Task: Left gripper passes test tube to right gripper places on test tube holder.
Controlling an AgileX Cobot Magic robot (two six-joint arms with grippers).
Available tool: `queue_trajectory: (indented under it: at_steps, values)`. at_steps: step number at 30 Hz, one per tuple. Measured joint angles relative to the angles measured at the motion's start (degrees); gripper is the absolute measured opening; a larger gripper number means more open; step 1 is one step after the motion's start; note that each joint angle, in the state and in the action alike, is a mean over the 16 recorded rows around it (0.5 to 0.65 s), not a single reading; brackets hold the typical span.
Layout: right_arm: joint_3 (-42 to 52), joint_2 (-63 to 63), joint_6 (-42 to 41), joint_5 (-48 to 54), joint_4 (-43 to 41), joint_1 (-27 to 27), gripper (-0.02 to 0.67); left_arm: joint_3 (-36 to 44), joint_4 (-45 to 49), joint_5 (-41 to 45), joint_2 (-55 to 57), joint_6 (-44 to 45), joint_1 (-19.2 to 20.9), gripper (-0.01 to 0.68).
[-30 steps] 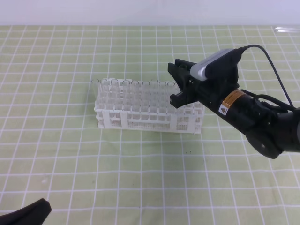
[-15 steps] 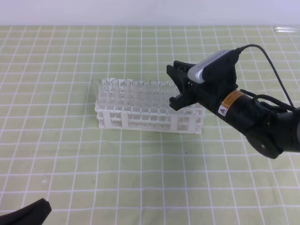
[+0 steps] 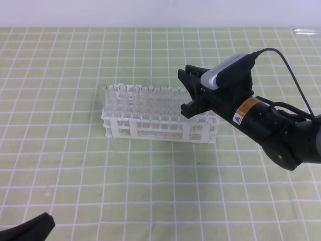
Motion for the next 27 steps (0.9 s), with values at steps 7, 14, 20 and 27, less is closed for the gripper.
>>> queue_trajectory:
  at_steps: [7,14,20,27]
  values:
    - [0.1,-0.7,0.5,1.0,-0.1,0.0,0.228,0.1,0.0,0.0,0.0,0.0,0.0,-0.002]
    - [0.2,-3.1,0.8,2.8,-0.4,0.0,0.346,0.3,0.0,-0.1,0.1,0.0,0.0,-0.002]
    - [0.2,-7.5,2.6,5.9,-2.8,0.0,0.383,0.1,0.0,0.0,0.0,0.0,0.0,-0.002]
    - [0.2,-15.7,9.5,12.3,-10.4,0.0,0.336,0.1,0.0,0.0,0.0,0.0,0.0,-0.002]
